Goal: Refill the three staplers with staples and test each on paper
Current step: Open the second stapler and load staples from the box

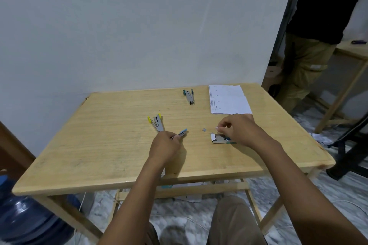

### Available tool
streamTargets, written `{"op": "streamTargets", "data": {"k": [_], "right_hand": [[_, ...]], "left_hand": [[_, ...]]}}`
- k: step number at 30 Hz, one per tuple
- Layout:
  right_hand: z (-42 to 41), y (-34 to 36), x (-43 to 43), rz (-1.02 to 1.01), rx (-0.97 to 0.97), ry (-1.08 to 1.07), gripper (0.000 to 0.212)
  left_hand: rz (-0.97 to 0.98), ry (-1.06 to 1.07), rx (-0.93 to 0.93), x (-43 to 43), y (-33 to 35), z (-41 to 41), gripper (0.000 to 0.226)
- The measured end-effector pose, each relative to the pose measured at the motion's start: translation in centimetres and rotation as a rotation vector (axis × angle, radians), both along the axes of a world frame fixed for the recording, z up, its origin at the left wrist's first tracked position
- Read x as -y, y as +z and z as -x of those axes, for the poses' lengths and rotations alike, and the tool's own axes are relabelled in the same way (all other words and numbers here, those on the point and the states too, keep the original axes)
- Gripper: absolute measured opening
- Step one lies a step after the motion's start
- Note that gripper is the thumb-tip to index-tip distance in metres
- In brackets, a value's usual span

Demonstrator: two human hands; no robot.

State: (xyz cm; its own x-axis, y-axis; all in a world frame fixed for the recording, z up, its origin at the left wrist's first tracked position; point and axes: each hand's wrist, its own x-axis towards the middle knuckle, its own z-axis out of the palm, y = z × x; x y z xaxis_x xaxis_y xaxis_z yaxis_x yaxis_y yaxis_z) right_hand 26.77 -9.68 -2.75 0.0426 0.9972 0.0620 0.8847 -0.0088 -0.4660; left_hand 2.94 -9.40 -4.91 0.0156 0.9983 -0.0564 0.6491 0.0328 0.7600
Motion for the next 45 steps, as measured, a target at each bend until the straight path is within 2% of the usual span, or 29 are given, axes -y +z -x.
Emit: {"op": "streamTargets", "data": {"k": [5,8,10,12,16,22,29,33,37,45], "right_hand": [[0.2,0.7,0.7,-0.163,-0.016,0.072,0.01],[1.3,1.4,1.5,-0.219,-0.121,0.116,0.01],[2.5,2.0,2.2,-0.226,-0.245,0.158,0.011],[4.1,2.3,2.8,-0.215,-0.333,0.228,0.012],[7.0,2.1,3.2,-0.213,-0.289,0.363,0.017],[8.7,1.8,2.9,-0.227,-0.104,0.389,0.021],[9.1,2.0,2.9,-0.263,0.055,0.411,0.024],[9.2,1.9,3.0,-0.33,0.04,0.403,0.024],[9.3,1.9,3.1,-0.362,0.006,0.42,0.018],[9.7,2.3,3.2,-0.332,0.043,0.423,0.022]], "left_hand": [[0.103,0.1,0.272,0.3,1.0,0.5,0.024],[0.274,0.143,0.508,0.3,1.7,1.4,0.023],[0.367,0.1,0.729,0.5,1.7,1.9,0.026],[0.411,0.056,0.86,0.6,1.5,2.1,0.028],[0.491,-0.039,1.036,1.2,1.6,1.9,0.024],[0.514,-0.091,1.082,1.8,1.7,2.0,0.019],[0.511,-0.052,1.106,2.0,1.9,1.8,0.018],[0.51,-0.025,1.114,2.1,1.9,1.8,0.016],[0.492,-0.007,1.094,2.0,1.5,1.8,0.026],[0.5,-0.013,1.13,2.1,1.6,1.8,0.034]]}}
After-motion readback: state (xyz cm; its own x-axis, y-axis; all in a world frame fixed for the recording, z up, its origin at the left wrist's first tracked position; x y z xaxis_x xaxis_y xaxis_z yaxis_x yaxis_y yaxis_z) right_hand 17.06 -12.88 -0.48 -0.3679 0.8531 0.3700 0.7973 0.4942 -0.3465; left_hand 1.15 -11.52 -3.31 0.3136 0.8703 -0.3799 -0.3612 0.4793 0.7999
